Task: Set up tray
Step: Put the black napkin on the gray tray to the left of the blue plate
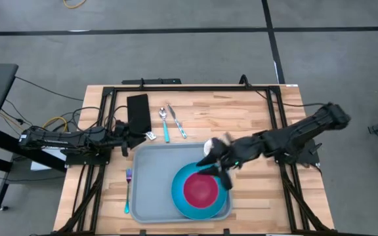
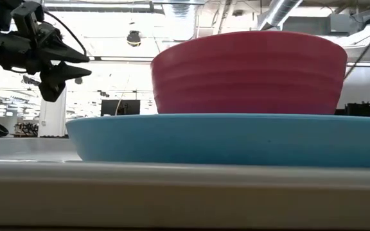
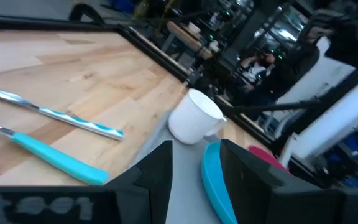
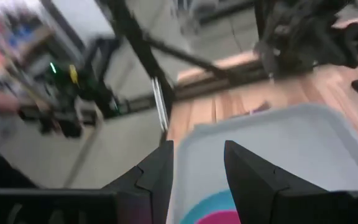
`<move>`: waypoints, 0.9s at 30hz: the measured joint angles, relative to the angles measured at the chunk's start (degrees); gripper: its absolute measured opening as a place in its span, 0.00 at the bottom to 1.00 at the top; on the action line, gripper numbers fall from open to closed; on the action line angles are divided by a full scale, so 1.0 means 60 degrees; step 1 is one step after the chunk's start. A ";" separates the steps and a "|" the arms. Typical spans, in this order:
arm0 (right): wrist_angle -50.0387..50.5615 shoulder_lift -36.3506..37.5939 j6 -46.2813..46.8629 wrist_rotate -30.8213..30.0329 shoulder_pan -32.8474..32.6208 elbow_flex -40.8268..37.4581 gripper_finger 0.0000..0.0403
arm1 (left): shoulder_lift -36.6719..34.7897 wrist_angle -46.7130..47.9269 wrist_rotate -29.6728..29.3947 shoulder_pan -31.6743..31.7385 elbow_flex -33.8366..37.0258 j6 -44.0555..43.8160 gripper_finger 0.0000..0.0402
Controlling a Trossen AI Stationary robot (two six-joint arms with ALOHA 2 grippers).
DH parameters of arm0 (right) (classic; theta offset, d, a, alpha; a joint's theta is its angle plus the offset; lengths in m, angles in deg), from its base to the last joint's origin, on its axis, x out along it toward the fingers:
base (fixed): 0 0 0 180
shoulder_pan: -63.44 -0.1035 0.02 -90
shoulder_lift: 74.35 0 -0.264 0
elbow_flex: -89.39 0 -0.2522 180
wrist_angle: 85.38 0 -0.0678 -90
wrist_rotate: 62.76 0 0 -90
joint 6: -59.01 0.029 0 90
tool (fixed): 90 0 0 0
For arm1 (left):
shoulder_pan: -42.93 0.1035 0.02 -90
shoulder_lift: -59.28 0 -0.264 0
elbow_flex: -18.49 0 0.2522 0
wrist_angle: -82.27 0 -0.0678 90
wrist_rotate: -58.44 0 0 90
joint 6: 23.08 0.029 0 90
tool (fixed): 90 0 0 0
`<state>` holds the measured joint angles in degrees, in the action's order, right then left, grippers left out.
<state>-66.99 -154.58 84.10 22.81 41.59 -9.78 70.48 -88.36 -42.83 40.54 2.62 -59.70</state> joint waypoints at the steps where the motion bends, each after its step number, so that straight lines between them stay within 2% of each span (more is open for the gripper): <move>1: -0.0581 0.0397 0.0108 -0.0006 0.0056 -0.0553 0.33 | 0.0000 0.0013 -0.0134 0.0004 0.0000 0.0000 0.30; 5: -0.2084 0.1810 0.0239 -0.0025 0.0238 -0.2170 0.33 | 0.0000 0.0047 -0.0816 0.0000 0.0000 -0.0092 0.30; 10: -0.2357 0.3191 -0.0294 -0.0014 0.0498 -0.3307 0.33 | 0.0000 0.0273 -0.1784 0.0004 0.0000 -0.0104 0.30; 15: -0.2529 0.4548 -0.1317 0.0769 0.0883 -0.4300 0.33 | 0.0000 0.0482 -0.1835 0.0004 0.0000 -0.0113 0.30; 20: -0.3922 0.6100 -0.1879 0.1723 0.1502 -0.5792 0.33 | 0.0000 0.0704 -0.1828 0.0004 -0.0007 -0.0120 0.30; 27: -0.5847 0.8010 -0.2015 0.1976 0.2301 -0.8056 0.33 | 0.0004 0.0748 -0.1691 0.0004 -0.0015 -0.0120 0.30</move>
<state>-102.07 -106.52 72.01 34.66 55.40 -58.11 70.50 -83.88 -52.98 40.56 2.53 -60.42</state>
